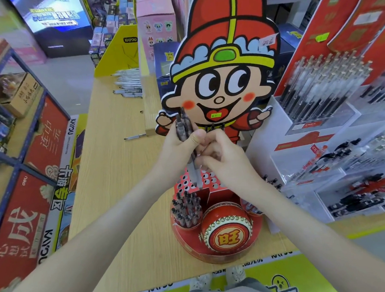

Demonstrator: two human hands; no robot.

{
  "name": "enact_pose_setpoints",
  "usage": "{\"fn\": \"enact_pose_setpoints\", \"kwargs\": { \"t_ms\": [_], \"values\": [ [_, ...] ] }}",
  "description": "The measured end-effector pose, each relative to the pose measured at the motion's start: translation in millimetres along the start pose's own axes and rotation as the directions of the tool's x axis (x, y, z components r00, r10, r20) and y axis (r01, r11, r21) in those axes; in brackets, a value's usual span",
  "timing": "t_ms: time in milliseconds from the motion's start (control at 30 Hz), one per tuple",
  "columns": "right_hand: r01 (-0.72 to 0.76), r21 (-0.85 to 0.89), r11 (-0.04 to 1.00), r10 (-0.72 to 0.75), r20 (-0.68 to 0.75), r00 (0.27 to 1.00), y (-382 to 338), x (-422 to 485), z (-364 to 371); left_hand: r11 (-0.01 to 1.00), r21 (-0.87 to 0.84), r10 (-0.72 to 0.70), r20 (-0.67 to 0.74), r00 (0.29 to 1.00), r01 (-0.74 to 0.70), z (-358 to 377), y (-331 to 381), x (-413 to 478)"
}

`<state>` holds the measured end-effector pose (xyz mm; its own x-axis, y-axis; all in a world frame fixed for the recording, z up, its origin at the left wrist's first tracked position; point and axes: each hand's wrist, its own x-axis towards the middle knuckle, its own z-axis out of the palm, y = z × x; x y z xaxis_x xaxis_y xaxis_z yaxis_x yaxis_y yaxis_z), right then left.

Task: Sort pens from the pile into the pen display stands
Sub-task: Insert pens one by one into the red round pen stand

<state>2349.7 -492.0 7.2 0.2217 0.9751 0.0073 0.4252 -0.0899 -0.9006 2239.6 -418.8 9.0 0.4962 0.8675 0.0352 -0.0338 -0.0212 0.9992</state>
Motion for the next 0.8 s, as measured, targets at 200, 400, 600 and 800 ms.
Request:
{"fn": "enact_pose_setpoints", "kwargs": {
  "t_ms": [200,400,600,800],
  "values": [
    [-0.019,0.01,1.0,0.019,0.018,1.0,4.6,-2.1,6.0,0.999,0.0,-0.049,-0.061,0.997,0.049,1.4,-8.4,-8.9],
    [-0.056,0.131,0.99,0.051,0.045,0.998,0.9,0.3,8.6,0.994,-0.026,-0.107,-0.092,0.99,0.105,-0.2,-10.5,-9.8],
    [-0.097,0.228,0.969,0.086,0.061,0.994,3.1,3.2,12.7,0.994,-0.048,-0.107,-0.094,0.99,0.103,-1.6,-14.2,-12.2],
    [-0.054,0.189,0.98,0.034,0.107,0.994,10.4,5.0,-0.8,0.988,-0.1,-0.124,-0.055,0.991,0.118,-12.7,-13.3,-11.5]
  ]
}}
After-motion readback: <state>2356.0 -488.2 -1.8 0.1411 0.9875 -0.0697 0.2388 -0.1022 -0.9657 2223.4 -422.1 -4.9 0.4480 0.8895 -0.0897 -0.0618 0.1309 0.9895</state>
